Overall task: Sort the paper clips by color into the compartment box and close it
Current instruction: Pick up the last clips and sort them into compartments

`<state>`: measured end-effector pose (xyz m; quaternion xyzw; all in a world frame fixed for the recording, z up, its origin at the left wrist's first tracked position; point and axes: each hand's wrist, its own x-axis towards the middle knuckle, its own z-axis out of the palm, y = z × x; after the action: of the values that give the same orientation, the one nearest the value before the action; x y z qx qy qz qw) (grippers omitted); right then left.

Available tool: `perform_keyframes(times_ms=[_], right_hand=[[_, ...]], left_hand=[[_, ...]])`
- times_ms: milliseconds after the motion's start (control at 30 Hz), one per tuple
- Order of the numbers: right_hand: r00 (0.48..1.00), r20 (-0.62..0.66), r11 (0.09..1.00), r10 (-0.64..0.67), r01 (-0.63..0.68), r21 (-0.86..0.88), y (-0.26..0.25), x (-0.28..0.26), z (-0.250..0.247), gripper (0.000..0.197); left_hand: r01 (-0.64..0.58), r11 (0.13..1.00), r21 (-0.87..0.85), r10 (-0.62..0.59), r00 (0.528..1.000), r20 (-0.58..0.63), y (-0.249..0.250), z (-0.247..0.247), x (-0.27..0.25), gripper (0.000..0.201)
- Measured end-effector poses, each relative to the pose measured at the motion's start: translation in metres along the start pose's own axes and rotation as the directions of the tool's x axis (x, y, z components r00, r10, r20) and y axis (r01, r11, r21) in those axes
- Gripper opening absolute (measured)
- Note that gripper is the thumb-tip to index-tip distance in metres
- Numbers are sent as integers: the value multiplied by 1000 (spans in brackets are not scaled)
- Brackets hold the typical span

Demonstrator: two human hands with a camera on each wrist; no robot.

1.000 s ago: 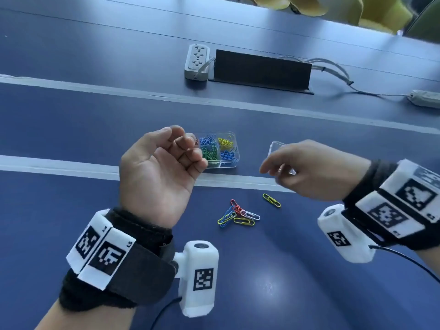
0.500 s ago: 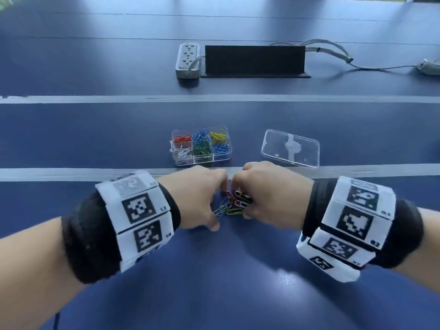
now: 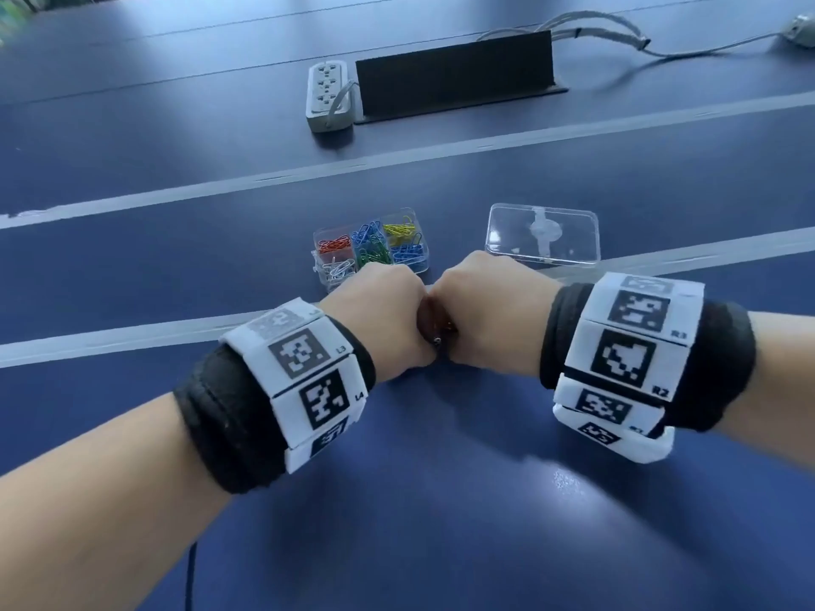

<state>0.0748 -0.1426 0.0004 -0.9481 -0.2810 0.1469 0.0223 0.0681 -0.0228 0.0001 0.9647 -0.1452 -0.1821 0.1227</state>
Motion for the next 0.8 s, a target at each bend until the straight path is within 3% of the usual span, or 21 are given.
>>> perform_keyframes(times_ms=[67, 233, 367, 467, 567, 800], right_hand=[[1000, 8, 1000, 3, -3, -22, -1, -1, -1, 32], [994, 73, 997, 78, -80, 22, -1, 3, -7, 35], [987, 73, 987, 140, -145, 72, 1, 5, -5, 31], [988, 69, 985, 138, -145, 98, 0, 1, -5, 7], [983, 80, 973, 167, -178, 148, 2, -2, -6, 17], [977, 128, 942, 173, -202, 267, 23, -10, -18, 10]], left_hand=[[17, 999, 34, -17, 1000, 7, 4, 0, -1, 13], [0, 989, 151, -3, 1000, 19, 14, 1, -2, 30], [-10, 984, 177, 12, 1000, -14, 16, 2, -5, 3], [3, 989, 147, 1, 1000, -27, 12, 5, -5, 14], [28, 995, 101, -26, 999, -22, 8, 4, -4, 10], [13, 995, 102, -9, 999, -46, 2, 3, -6, 6]])
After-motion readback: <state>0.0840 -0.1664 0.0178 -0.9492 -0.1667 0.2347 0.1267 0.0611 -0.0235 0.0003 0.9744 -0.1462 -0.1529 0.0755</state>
